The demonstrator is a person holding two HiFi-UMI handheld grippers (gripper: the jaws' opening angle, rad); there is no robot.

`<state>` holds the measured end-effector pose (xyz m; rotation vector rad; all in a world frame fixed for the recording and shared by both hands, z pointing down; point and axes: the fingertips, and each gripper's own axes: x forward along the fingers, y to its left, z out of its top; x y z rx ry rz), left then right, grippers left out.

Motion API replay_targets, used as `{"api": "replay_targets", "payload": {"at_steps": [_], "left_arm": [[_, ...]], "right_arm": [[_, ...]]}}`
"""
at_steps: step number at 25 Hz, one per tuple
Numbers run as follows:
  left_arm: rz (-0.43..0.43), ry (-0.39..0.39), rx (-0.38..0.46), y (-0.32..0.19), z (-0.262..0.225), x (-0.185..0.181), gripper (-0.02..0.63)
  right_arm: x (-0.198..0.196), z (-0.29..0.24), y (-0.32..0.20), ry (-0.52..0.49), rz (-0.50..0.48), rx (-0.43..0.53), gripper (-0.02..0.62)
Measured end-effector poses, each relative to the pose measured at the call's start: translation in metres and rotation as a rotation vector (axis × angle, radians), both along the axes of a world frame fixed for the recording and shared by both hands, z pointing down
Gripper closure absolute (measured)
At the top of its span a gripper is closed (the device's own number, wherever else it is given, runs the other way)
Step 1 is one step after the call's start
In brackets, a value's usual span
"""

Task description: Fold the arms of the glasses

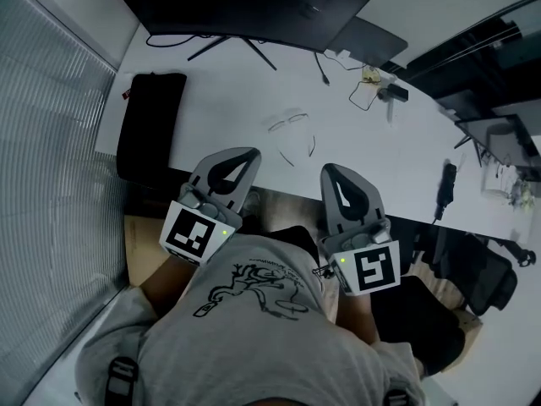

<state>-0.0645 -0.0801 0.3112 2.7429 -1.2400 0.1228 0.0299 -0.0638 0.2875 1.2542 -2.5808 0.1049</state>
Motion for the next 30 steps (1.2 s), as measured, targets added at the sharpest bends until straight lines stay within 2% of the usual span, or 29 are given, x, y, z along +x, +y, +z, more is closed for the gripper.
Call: {"api": "replay_targets", "payload": {"at_steps": [2,5,9,20,24,30], "left_arm": [[0.005,-0.020,-0.030,-0.006,0.012,-0.001,0.584],[0.029,-0.059,-0.023,-0.015,0.025,0.003,0.583],[0.023,-0.086,-0.088,-0.026,0.058,0.009,0.582],[0.049,-0.213,-0.204,-0.062,0.152,0.025,0.532],[0.077,-0.280,-0.243,-0.072,0.194,0.031,0.515],[0.103,-0.337,-0.322,-0.089,0.251,0.039,0.508]], "right_arm": [[0.000,0.005,-0.009,-0.011,0.013,0.009,0.586],[0.007,0.025,-0.019,0.000,0.033,-0.009,0.586],[0.018,0.049,-0.031,0.020,0.063,-0.023,0.586],[0.053,0.123,-0.055,0.078,0.111,-0.122,0.580],[0.067,0.162,-0.064,0.110,0.121,-0.163,0.571],[0.091,0.219,-0.079,0.161,0.153,-0.234,0.561]]}}
